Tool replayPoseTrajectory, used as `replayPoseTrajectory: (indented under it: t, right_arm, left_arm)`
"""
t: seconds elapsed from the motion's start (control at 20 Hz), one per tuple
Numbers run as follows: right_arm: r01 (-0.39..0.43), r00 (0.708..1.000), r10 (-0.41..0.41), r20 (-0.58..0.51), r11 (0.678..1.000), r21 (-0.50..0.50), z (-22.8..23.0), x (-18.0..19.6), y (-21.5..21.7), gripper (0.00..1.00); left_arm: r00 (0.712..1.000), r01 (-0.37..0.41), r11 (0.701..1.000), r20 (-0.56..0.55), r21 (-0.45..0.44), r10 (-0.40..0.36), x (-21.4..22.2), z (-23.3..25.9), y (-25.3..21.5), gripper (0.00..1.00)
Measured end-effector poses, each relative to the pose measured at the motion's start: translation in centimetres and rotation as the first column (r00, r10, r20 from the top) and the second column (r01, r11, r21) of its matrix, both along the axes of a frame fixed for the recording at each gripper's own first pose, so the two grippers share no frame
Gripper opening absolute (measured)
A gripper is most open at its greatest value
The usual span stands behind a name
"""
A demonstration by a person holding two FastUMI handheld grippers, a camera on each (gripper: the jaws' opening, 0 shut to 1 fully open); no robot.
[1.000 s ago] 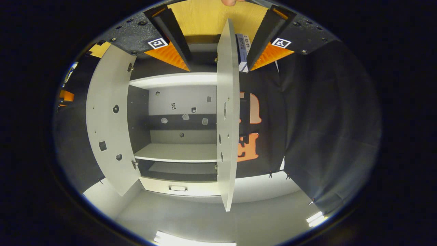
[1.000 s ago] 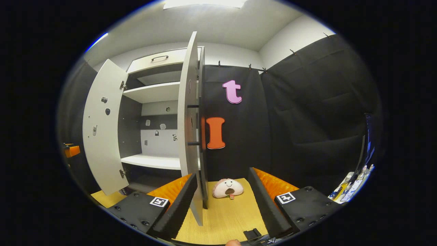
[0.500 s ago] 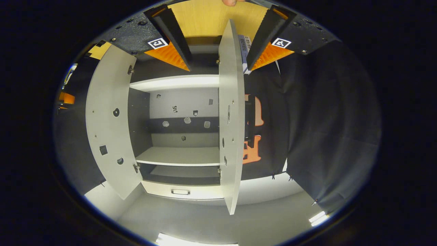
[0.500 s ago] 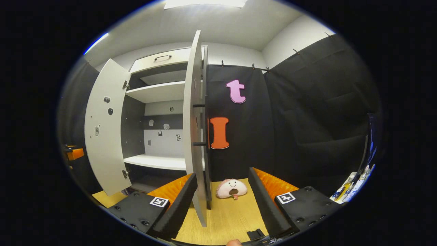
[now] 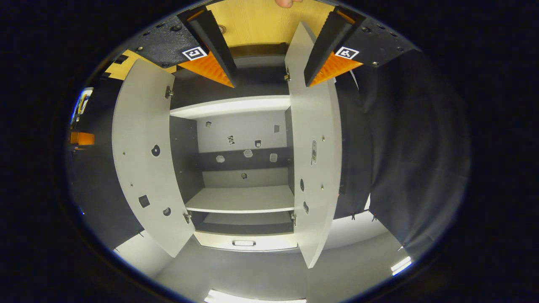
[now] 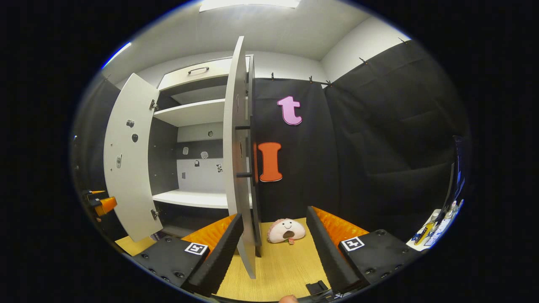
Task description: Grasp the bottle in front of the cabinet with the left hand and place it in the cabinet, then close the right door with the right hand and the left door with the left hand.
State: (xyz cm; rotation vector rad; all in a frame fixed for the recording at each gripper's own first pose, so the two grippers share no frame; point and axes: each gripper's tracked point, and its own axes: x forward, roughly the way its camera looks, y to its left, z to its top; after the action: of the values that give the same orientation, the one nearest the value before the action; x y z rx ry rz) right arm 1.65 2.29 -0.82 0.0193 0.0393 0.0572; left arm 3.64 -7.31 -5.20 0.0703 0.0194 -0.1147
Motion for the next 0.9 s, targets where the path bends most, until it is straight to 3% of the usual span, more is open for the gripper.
replayPoseTrajectory:
  t: [0.4, 0.55, 0.6, 0.9]
  right_arm:
    - [0.030, 0.999, -0.030, -0.019, 1.000, -0.008, -1.2, 0.4, -1.7, 0.90]
    - [0.036, 0.999, -0.036, -0.037, 0.999, -0.010, -1.9, 0.4, -2.3, 0.90]
    - [0.043, 0.998, -0.043, -0.040, 0.999, -0.011, -2.1, 0.5, -2.7, 0.99]
    - [0.076, 0.996, -0.077, -0.042, 0.997, -0.026, -2.2, 0.6, -4.5, 0.99]
  left_arm:
    - [0.989, 0.132, 0.990, -0.064, -0.048, -0.135, 1.6, -7.0, -8.0, 0.95]
    - [0.983, 0.152, 0.986, -0.095, -0.074, -0.159, 2.1, -10.1, -10.3, 0.95]
    - [0.981, 0.157, 0.985, -0.101, -0.076, -0.165, 2.4, -11.1, -11.1, 0.95]
    - [0.971, 0.179, 0.982, -0.151, -0.067, -0.188, 3.9, -17.2, -14.7, 0.95]
